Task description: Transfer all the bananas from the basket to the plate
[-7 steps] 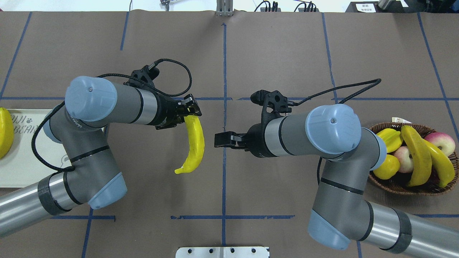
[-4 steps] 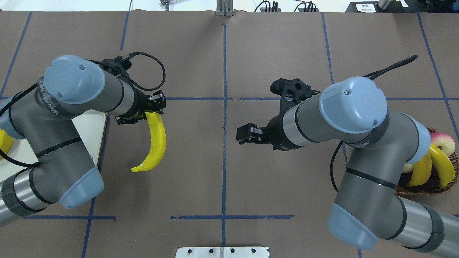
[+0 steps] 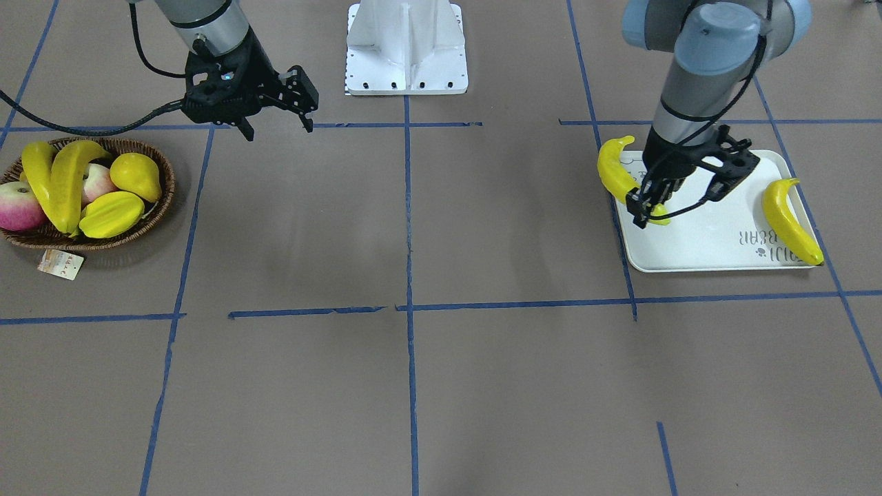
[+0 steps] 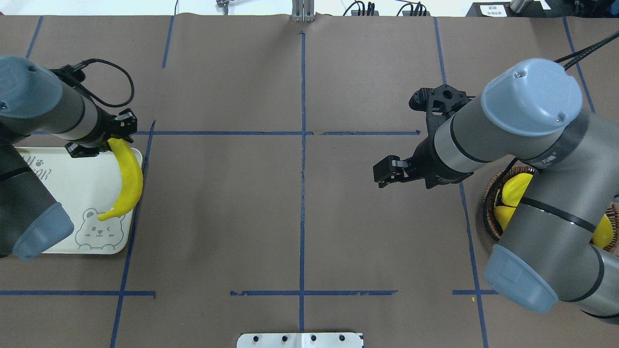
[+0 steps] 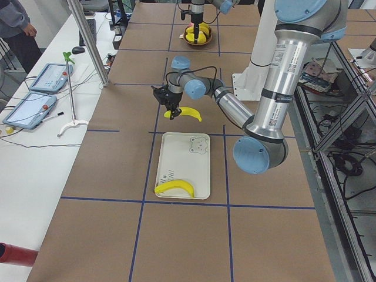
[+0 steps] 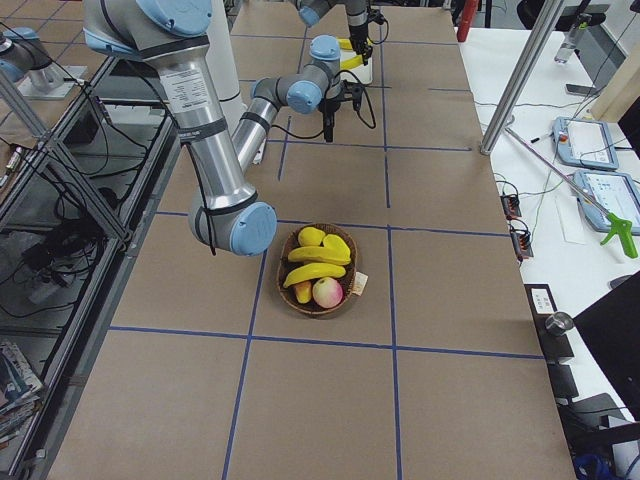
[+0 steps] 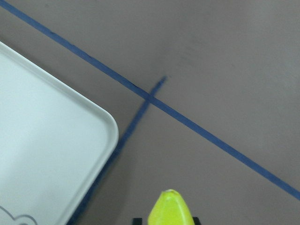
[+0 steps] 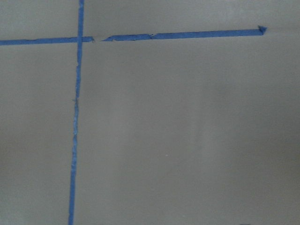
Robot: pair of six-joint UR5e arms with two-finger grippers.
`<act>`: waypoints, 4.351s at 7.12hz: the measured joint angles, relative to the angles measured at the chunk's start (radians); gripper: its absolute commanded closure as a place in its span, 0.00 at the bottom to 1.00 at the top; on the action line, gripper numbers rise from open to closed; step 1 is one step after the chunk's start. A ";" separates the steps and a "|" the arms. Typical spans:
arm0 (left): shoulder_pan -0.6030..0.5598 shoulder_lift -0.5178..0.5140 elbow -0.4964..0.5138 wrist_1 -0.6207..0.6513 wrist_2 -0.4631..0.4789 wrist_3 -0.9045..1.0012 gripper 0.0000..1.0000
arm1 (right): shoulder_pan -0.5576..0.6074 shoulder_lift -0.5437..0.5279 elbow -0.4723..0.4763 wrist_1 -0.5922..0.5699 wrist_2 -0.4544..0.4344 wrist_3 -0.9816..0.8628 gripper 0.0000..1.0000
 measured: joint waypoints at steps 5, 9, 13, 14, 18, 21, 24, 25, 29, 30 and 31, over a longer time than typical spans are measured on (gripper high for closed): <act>-0.216 0.179 0.246 -0.390 -0.075 0.022 0.98 | 0.111 -0.129 0.066 -0.067 0.061 -0.224 0.00; -0.249 0.203 0.471 -0.666 -0.144 0.023 0.57 | 0.116 -0.139 0.078 -0.066 0.067 -0.233 0.00; -0.254 0.204 0.506 -0.722 -0.160 0.027 0.00 | 0.117 -0.140 0.087 -0.067 0.067 -0.233 0.00; -0.270 0.203 0.496 -0.721 -0.204 0.030 0.00 | 0.119 -0.142 0.088 -0.067 0.068 -0.233 0.00; -0.327 0.201 0.313 -0.691 -0.367 0.084 0.00 | 0.183 -0.300 0.135 -0.068 0.065 -0.412 0.00; -0.191 0.209 0.186 -0.680 -0.367 0.093 0.00 | 0.222 -0.564 0.151 0.106 0.054 -0.548 0.01; -0.166 0.208 0.167 -0.680 -0.364 0.092 0.00 | 0.216 -0.753 0.042 0.513 0.008 -0.374 0.02; -0.166 0.208 0.163 -0.681 -0.365 0.091 0.00 | 0.190 -0.778 0.020 0.565 -0.017 -0.300 0.03; -0.164 0.210 0.155 -0.681 -0.364 0.087 0.00 | 0.008 -0.810 -0.016 0.595 -0.192 -0.078 0.05; -0.164 0.210 0.155 -0.681 -0.364 0.087 0.00 | 0.001 -0.812 -0.026 0.594 -0.202 -0.076 0.13; -0.164 0.210 0.155 -0.681 -0.364 0.087 0.00 | -0.005 -0.810 -0.041 0.594 -0.209 -0.075 0.18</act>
